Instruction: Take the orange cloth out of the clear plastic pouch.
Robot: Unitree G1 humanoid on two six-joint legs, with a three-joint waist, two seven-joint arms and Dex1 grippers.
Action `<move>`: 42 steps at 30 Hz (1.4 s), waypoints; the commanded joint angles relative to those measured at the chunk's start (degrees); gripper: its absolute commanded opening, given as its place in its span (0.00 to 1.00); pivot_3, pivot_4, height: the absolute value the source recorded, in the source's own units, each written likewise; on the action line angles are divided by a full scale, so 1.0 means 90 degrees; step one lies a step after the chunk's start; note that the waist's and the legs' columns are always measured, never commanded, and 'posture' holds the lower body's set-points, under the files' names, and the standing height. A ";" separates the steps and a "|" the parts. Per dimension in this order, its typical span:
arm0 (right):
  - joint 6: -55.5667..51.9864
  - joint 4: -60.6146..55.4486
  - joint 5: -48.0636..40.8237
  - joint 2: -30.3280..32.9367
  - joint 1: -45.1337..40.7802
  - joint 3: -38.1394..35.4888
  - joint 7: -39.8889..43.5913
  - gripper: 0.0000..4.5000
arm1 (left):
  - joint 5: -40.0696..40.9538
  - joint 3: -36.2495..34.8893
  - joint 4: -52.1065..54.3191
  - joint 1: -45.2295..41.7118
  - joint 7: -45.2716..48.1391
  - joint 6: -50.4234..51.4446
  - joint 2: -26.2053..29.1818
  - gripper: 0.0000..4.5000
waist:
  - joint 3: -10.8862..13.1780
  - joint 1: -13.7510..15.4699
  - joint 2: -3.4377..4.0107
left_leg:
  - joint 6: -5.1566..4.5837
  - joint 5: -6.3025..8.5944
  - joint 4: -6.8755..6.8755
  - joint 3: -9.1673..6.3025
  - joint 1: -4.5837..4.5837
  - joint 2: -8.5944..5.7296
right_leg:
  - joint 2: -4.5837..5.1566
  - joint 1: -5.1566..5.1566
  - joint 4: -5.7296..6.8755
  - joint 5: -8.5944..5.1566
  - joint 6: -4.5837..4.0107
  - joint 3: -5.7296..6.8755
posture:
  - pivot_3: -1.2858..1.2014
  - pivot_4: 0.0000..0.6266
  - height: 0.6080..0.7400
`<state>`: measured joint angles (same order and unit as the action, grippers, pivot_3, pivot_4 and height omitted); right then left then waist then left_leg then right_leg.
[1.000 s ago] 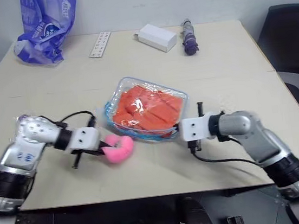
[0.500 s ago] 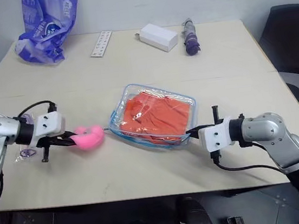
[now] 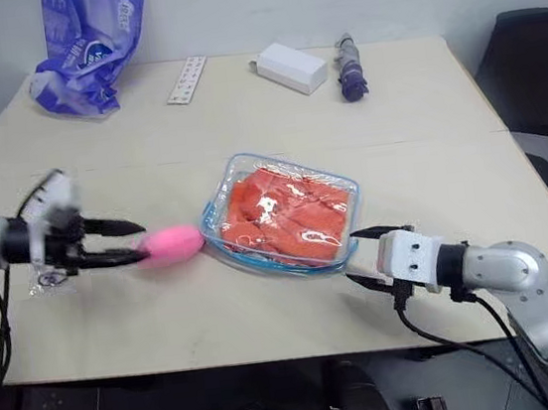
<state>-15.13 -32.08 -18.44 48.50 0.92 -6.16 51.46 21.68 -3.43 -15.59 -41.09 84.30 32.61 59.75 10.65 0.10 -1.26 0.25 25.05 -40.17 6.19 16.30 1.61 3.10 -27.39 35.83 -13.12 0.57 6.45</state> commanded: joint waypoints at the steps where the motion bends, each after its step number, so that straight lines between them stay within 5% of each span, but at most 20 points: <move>1: -0.1034 -0.0927 -0.1275 -0.0063 0.0405 -0.0699 -0.0195 0.75 | 0.0144 0.0359 0.0543 -0.0624 0.0435 -0.0050 -0.0122 0.65 | 0.0000 0.0019 0.0000 | 0.0001 0.0000 0.0000 -0.0001 0.0000 -0.0002 | -0.0001 0.0005 -0.0002 0.0000 0.0000 0.0001 | 0.52 0.24 1.00; 5: -0.1640 -0.1306 -0.1931 -0.0042 0.0545 -0.0997 -0.0442 0.75 | -0.0854 0.1401 0.1038 -0.0759 0.0261 -0.1736 -0.0728 0.65 | -0.0001 0.0119 0.0001 | 0.0002 0.0003 0.0004 -0.0007 -0.0004 -0.0007 | -0.0040 0.0024 -0.0002 0.0000 0.0001 -0.0025 | 0.52 0.24 1.00; 11: -0.1868 -0.1402 -0.1993 0.0000 0.0562 -0.1127 -0.0728 0.75 | -0.2698 0.2461 -0.0268 -0.0927 -0.0805 -0.5378 -0.1796 0.65 | 0.0000 0.0103 -0.0001 | 0.0022 0.0014 0.0000 0.0026 -0.0016 0.0004 | -0.0060 0.0037 -0.0023 0.0003 -0.0002 -0.0047 | 0.52 0.24 1.00; 20: -0.1836 -0.1656 -0.1901 -0.0129 0.1061 -0.1324 -0.0965 0.75 | -0.3097 0.2459 -0.1316 -0.1024 -0.1738 -0.6801 -0.2547 0.65 | -0.0001 0.0144 -0.0002 | 0.0019 0.0016 0.0001 0.0039 -0.0014 0.0007 | -0.0061 0.0024 -0.0016 0.0005 -0.0005 -0.0047 | 0.52 0.24 1.00; 23: -0.1802 -0.1711 -0.1871 -0.0156 0.1187 -0.1356 -0.0994 0.76 | -0.3043 0.2422 -0.1479 -0.1019 -0.1720 -0.6980 -0.2519 0.47 | -0.0001 0.0137 -0.0002 | 0.0019 0.0016 0.0001 0.0042 -0.0015 0.0007 | -0.0062 0.0024 -0.0015 0.0005 -0.0005 -0.0049 | 0.52 0.24 1.00; 30: -0.1755 -0.1704 -0.1804 -0.0143 0.1223 -0.1346 -0.1012 0.76 | -0.1797 0.2165 -0.1013 -0.0841 -0.0496 -0.5856 -0.2452 0.01 | -0.0001 0.0136 -0.0002 | 0.0019 0.0016 0.0001 0.0043 -0.0015 0.0007 | -0.0075 0.0024 -0.0014 0.0005 -0.0005 -0.0048 | 0.52 0.24 1.00; 35: -0.1710 -0.1516 -0.1500 -0.0037 0.0883 -0.0897 -0.0971 0.76 | -0.0731 0.1941 -0.0031 -0.0763 0.0096 -0.3079 -0.2340 0.01 | -0.0001 0.0119 -0.0002 | 0.0019 0.0016 0.0000 0.0042 -0.0015 0.0005 | -0.0088 0.0024 -0.0014 0.0005 -0.0006 -0.0048 | 0.52 0.24 1.00; 42: -0.1890 -0.1391 -0.1137 -0.0100 0.0095 0.0108 -0.1017 0.76 | -0.0781 0.1842 0.0253 -0.0923 -0.0927 -0.0983 -0.2715 0.01 | -0.0001 0.0134 -0.0002 | 0.0019 0.0016 -0.0002 0.0036 -0.0016 0.0003 | -0.0088 0.0027 -0.0013 0.0004 -0.0007 -0.0052 | 0.52 0.24 1.00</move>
<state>-31.70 -43.87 -29.06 47.55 2.64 -6.23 42.67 14.71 14.49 -14.16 -48.00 78.55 21.05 35.87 10.64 1.31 -1.27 0.41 25.19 -40.19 6.50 16.18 1.63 2.32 -27.16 35.71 -13.08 0.50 5.98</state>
